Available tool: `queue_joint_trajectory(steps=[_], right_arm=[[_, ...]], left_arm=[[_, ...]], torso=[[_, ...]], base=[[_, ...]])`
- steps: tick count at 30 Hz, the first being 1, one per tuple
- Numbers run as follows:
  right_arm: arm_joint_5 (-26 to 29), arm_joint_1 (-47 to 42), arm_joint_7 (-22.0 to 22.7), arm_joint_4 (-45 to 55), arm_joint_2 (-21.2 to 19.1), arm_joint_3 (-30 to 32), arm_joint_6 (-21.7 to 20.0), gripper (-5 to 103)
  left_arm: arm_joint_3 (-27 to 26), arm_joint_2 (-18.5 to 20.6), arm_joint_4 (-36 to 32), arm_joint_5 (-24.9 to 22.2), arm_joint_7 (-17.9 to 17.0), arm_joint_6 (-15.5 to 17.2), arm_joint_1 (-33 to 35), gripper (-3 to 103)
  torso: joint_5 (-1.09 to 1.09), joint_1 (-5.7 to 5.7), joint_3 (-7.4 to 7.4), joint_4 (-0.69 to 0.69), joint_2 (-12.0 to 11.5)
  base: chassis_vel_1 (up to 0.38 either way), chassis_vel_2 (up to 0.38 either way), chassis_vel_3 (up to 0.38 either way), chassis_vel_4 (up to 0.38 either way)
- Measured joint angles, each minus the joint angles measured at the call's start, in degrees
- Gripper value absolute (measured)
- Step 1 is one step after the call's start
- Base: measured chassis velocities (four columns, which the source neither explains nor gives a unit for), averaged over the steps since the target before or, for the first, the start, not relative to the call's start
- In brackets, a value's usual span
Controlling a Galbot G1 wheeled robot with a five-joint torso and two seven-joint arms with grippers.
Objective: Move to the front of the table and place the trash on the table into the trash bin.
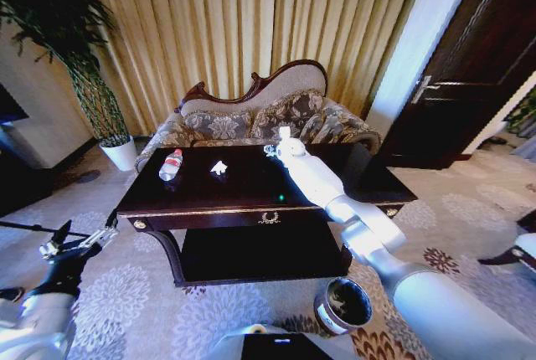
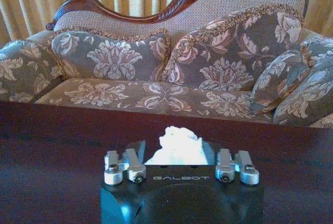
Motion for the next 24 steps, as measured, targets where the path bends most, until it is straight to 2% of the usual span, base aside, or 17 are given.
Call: queue_joint_trajectory(steps=[1,4,5,7,9,10,11,14,16,17,18,24], right_arm=[[-0.27,-0.11,-0.14,-0.05,-0.03,-0.04,0.07,63],[-0.86,-0.56,-0.33,-0.1,-0.08,-0.1,0.34,47],[-0.86,-0.56,-0.33,-0.1,-0.08,-0.1,0.34,47],[-1.28,-0.79,-0.37,-0.15,-0.12,-0.13,0.63,36],[-1.38,-0.83,-0.38,-0.16,-0.14,-0.13,0.69,36],[-1.56,-0.9,-0.41,-0.18,-0.22,-0.18,0.8,25],[-1.62,-0.94,-0.42,-0.18,-0.28,-0.22,0.83,25],[-1.76,-1.13,-0.49,-0.14,-0.78,-0.45,1.02,9],[-1.76,-1.22,-0.5,-0.05,-0.97,-0.54,1.06,9],[-1.76,-1.35,-0.5,0.09,-1.2,-0.61,1.12,1],[-1.73,-1.52,-0.5,0.52,-1.43,-0.61,1.17,1],[0.03,-2.79,-0.46,4.32,-3.01,-0.67,2.25,0]], left_arm=[[0.04,0.0,0.0,-0.01,0.0,-0.01,-0.02,100],[0.03,0.1,0.0,-0.05,-0.01,-0.05,-0.21,100],[0.03,0.1,0.0,-0.05,-0.01,-0.05,-0.21,100],[0.02,0.19,0.0,-0.09,-0.02,-0.05,-0.31,100],[0.02,0.19,0.0,-0.1,-0.02,-0.05,-0.32,100],[0.02,0.2,0.0,-0.11,-0.02,-0.07,-0.33,100],[0.02,0.2,0.0,-0.11,-0.02,-0.07,-0.32,100],[0.01,0.2,0.0,-0.13,-0.02,-0.15,-0.28,100],[0.0,0.23,0.0,-0.13,-0.02,-0.2,-0.28,100],[0.0,0.31,0.0,-0.13,-0.02,-0.31,-0.3,100],[0.0,0.38,0.0,-0.14,-0.03,-0.34,-0.31,100],[0.02,0.59,0.0,-0.2,-0.04,-0.35,-0.38,100]], torso=[[0.0,0.0,0.0,0.0,0.0],[0.0,0.0,0.0,0.0,0.0],[0.0,0.0,0.0,0.0,0.0],[0.0,0.0,0.0,0.0,0.0],[0.0,0.0,0.0,0.0,0.0],[0.0,0.0,0.0,0.0,0.0],[0.0,0.0,0.0,0.0,0.0],[0.0,0.0,0.0,0.0,0.0],[0.0,0.0,0.0,0.0,0.0],[0.0,0.0,0.0,0.0,0.0],[0.0,0.0,0.0,-0.01,0.0],[0.0,0.0,0.0,0.01,0.0]], base=[[0.0,0.0,0.0,0.0],[0.0,0.0,0.0,0.0],[0.0,0.0,0.0,0.0],[0.0,0.0,0.0,0.0],[0.0,0.0,0.0,0.0],[0.0,0.0,0.0,0.0],[0.0,0.0,0.0,0.0],[0.0,0.0,0.0,0.0],[0.0,0.0,0.0,0.0],[0.0,0.0,0.0,0.0],[0.0,0.0,0.0,0.0],[0.0,0.0,0.0,0.0]])
